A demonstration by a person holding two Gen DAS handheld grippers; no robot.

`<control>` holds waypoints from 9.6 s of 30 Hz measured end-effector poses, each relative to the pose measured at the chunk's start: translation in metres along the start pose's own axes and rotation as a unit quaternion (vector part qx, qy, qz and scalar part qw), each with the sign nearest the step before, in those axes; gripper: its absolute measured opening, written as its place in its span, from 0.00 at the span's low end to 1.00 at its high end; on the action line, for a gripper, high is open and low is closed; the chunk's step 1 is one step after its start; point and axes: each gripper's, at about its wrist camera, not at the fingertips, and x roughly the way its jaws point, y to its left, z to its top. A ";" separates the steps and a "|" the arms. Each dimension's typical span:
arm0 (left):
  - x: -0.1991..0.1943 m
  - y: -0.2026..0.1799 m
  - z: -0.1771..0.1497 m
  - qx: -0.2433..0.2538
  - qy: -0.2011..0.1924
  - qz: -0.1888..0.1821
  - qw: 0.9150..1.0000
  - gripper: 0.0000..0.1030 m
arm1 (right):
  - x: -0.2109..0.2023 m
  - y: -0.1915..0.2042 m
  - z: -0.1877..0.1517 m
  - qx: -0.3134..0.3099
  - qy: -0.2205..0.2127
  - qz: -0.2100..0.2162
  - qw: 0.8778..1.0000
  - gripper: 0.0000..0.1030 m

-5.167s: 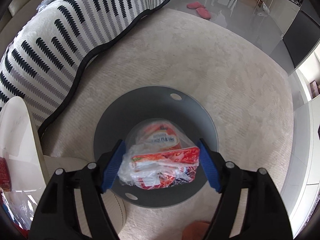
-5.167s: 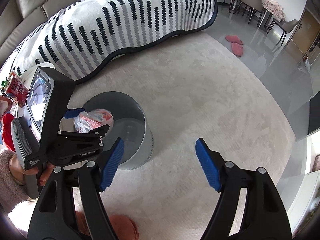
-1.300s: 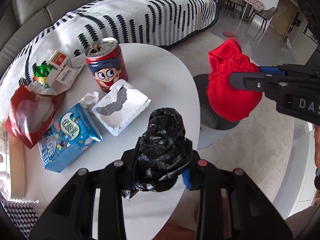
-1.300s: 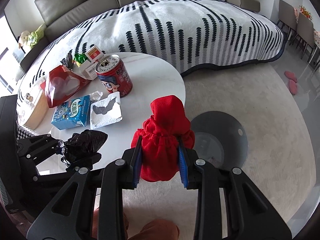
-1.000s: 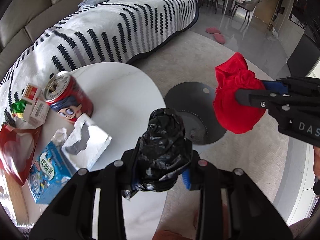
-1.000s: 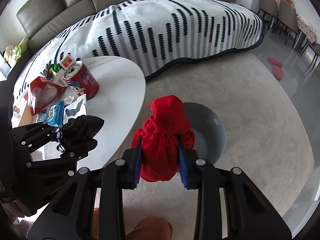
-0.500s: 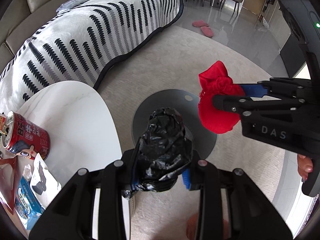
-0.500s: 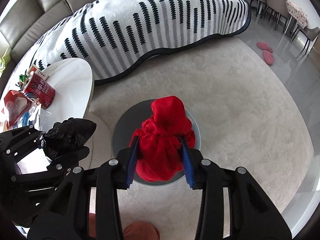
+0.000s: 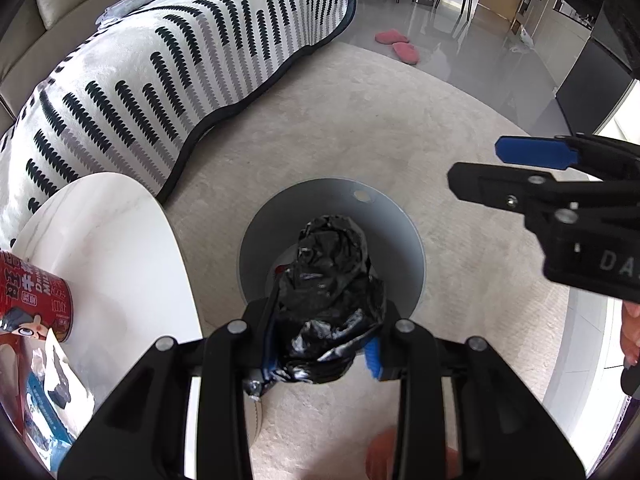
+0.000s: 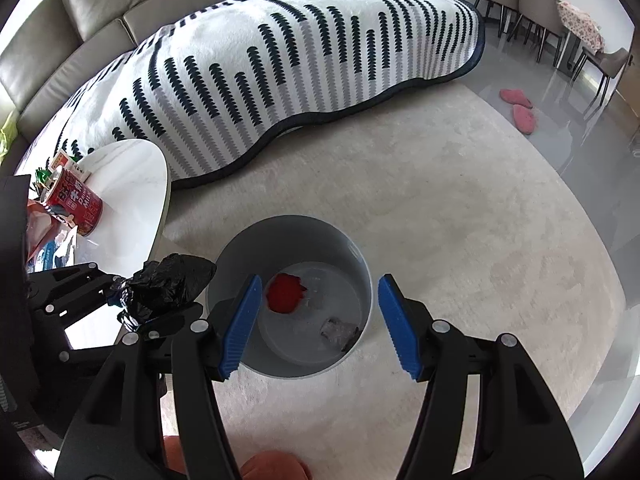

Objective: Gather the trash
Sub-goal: 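Lower the black plastic bag into the grey bin and open the left tool, then move both tools back over the table toward the foam tray and carton, then grasp the white foam tray with the right tool while the left tool grasps the blue milk carton, then carry both items over the grey bin while the right tool releases the foam tray inside, then lower the blue milk carton into the grey bin and open the left tool, then move both tools back over the table toward the red can and red bag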

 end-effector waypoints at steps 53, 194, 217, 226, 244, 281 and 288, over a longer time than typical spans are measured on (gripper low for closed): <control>-0.131 0.176 -0.132 -0.183 -0.044 0.163 0.968 0.81 | -0.035 0.203 0.009 -0.142 -0.011 0.100 0.985 0.65; -0.101 0.190 -0.238 -0.045 0.051 0.082 0.994 0.72 | -0.035 0.229 -0.041 -0.167 0.034 0.117 0.979 0.17; -0.080 0.082 -0.074 0.004 -0.043 -0.027 0.999 0.72 | -0.031 0.086 -0.012 -0.055 0.011 0.046 0.997 0.17; -0.034 0.041 -0.029 0.014 -0.034 -0.046 0.998 0.72 | 0.005 0.025 0.009 -0.023 0.012 0.023 0.999 0.18; -0.006 0.028 -0.013 0.012 -0.014 -0.048 0.999 0.72 | 0.024 -0.009 0.010 0.020 0.022 0.026 0.999 0.25; -0.003 0.008 0.018 0.018 -0.035 -0.016 0.999 0.91 | -0.031 -0.026 -0.012 0.053 -0.018 -0.011 0.998 0.63; -0.048 0.066 -0.022 -0.048 -0.054 0.015 0.997 0.91 | -0.032 0.012 -0.003 0.035 -0.028 0.035 0.998 0.82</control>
